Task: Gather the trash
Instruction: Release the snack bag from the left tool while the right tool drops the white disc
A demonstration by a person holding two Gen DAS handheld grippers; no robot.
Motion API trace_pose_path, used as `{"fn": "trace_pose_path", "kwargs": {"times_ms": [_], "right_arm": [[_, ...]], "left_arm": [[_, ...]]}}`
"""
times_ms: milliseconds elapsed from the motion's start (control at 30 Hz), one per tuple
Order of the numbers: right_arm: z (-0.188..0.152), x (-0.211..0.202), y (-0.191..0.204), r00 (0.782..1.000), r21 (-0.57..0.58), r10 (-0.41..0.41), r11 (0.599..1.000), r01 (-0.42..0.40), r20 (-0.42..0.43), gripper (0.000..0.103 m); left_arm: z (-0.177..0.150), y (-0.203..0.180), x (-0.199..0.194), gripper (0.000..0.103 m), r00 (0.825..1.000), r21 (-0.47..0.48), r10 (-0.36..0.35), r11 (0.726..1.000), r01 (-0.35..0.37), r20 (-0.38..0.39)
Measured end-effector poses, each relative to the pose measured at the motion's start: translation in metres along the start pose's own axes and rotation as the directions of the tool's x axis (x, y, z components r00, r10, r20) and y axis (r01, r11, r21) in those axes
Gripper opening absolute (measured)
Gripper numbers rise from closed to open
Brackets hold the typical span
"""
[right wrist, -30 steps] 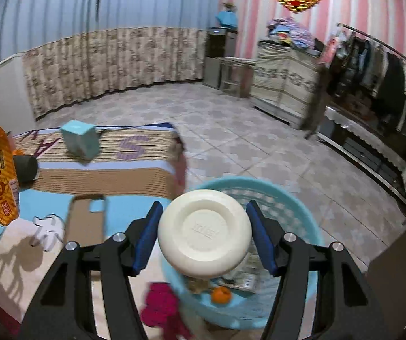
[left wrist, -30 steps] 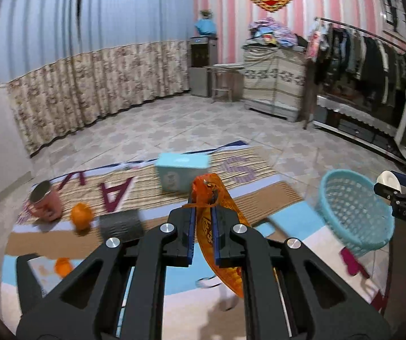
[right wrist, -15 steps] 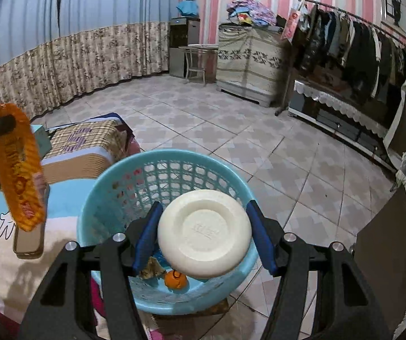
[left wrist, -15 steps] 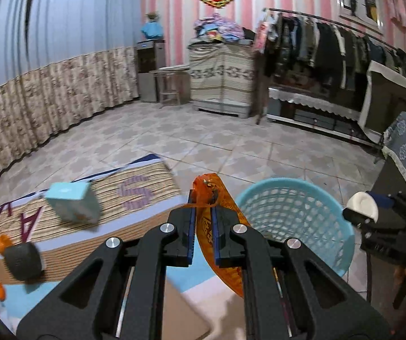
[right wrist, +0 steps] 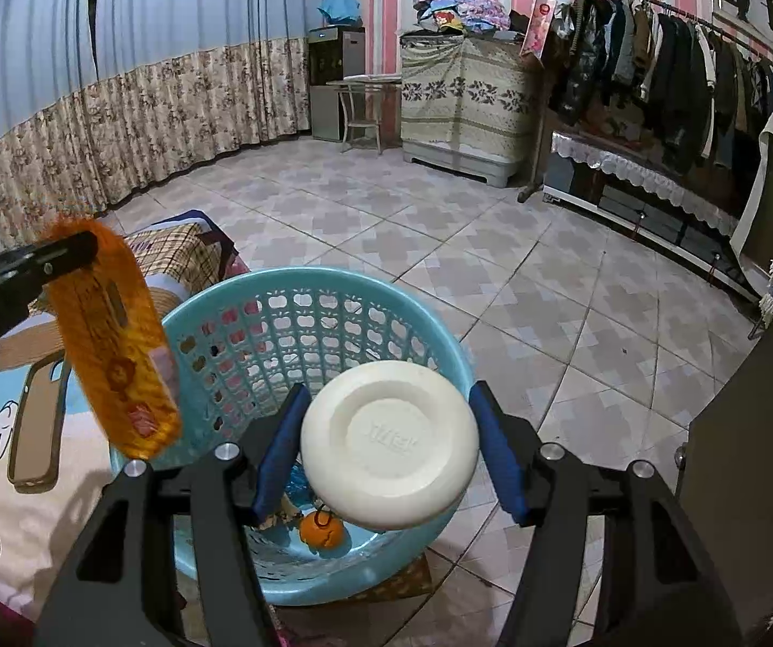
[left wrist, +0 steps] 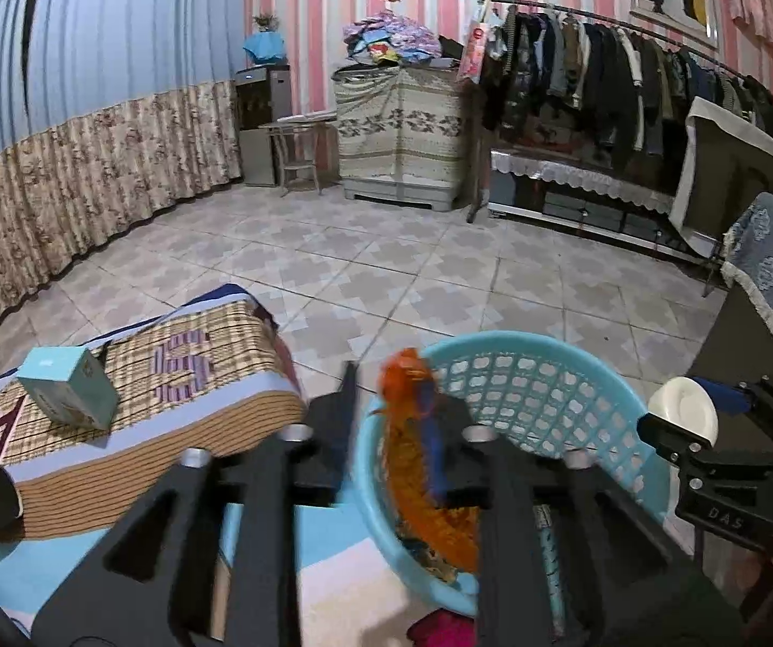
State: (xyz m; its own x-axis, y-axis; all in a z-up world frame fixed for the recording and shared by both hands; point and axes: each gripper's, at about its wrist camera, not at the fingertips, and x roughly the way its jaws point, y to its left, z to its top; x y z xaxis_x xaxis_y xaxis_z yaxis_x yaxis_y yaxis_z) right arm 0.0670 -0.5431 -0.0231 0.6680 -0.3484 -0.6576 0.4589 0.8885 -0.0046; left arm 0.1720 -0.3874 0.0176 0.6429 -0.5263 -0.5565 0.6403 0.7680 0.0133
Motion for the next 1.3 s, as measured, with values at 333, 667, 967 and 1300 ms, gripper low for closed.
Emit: {"fn": "trace_pose_path", "kwargs": {"times_ms": [333, 667, 967, 1300], "right_arm": [[-0.003, 0.006, 0.021, 1.0, -0.016, 0.022, 1.0, -0.022, -0.006, 0.061], [-0.003, 0.008, 0.022, 1.0, -0.02, 0.02, 1.0, -0.02, -0.012, 0.061], [-0.009, 0.012, 0.014, 0.999, 0.006, 0.022, 1.0, -0.022, -0.024, 0.061], [-0.009, 0.014, 0.018, 0.999, 0.007, 0.026, 1.0, -0.026, -0.024, 0.061]], "left_arm": [[0.001, 0.023, -0.008, 0.071, 0.999, -0.044, 0.042, 0.998, -0.042, 0.01], [-0.009, 0.014, 0.014, 0.086, 0.996, -0.031, -0.027, 0.999, 0.025, -0.088], [-0.031, 0.014, 0.033, 0.096, 0.977, -0.026, -0.051, 0.999, 0.047, -0.209], [-0.047, 0.019, 0.032, 0.097, 0.972, 0.069, 0.068, 0.996, -0.053, -0.225]]}}
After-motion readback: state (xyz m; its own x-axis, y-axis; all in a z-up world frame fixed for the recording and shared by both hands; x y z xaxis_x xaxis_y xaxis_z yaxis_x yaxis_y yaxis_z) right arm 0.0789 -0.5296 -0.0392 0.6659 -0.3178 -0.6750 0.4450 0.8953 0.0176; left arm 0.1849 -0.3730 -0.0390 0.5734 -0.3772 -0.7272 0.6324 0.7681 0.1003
